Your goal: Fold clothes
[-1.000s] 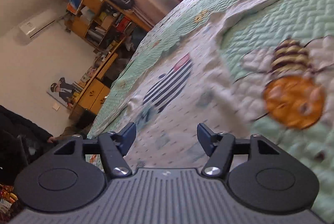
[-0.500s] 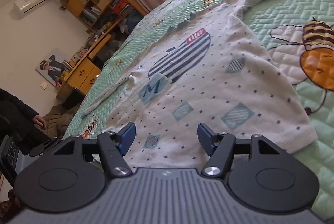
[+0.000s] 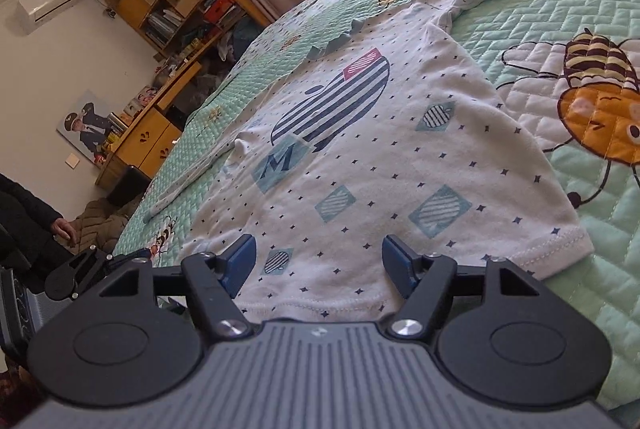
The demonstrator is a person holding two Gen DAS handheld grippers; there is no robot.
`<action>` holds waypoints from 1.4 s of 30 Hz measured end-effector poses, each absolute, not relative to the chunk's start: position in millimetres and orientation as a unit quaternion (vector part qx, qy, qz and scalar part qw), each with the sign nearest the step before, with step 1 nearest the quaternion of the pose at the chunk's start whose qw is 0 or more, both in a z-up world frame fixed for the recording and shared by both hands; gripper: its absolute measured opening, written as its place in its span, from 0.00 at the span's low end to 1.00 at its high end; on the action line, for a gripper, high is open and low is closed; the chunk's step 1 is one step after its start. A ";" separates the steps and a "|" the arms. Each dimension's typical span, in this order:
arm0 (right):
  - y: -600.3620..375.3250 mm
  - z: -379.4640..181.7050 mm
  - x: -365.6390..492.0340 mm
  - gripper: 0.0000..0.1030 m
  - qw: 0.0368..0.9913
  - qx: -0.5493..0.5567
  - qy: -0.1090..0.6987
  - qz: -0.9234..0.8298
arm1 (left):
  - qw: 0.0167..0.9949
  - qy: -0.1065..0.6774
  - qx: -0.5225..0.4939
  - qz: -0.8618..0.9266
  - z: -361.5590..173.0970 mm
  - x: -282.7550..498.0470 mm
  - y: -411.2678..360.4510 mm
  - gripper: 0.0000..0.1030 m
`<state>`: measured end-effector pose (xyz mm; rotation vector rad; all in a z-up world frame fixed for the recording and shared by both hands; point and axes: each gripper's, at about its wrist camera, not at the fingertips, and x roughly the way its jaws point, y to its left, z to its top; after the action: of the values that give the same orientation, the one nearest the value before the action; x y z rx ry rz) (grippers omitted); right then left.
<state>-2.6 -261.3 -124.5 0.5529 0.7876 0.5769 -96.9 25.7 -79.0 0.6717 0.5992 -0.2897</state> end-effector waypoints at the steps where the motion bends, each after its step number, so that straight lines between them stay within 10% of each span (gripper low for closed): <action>1: -261.2 -124.4 -2.7 0.69 0.847 0.263 0.374 0.273 | 0.895 0.288 0.313 -0.136 -76.6 -95.4 28.5 0.70; 6: -259.0 -125.1 -1.4 0.72 0.847 0.261 0.374 0.274 | 0.893 0.304 0.296 -0.153 -77.2 -90.0 31.0 0.52; 13: -256.3 -125.2 -0.9 0.74 0.848 0.260 0.371 0.274 | 0.879 0.317 0.307 -0.182 -90.4 -87.2 25.2 0.01; 42: -247.0 -128.4 38.9 0.81 0.814 0.259 0.391 0.343 | 0.873 0.345 0.341 -0.050 -86.2 -91.8 48.7 0.02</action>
<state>38.9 -247.0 -128.4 0.5518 0.8334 0.7330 -91.8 48.7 -86.2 0.7133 0.7214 -0.1043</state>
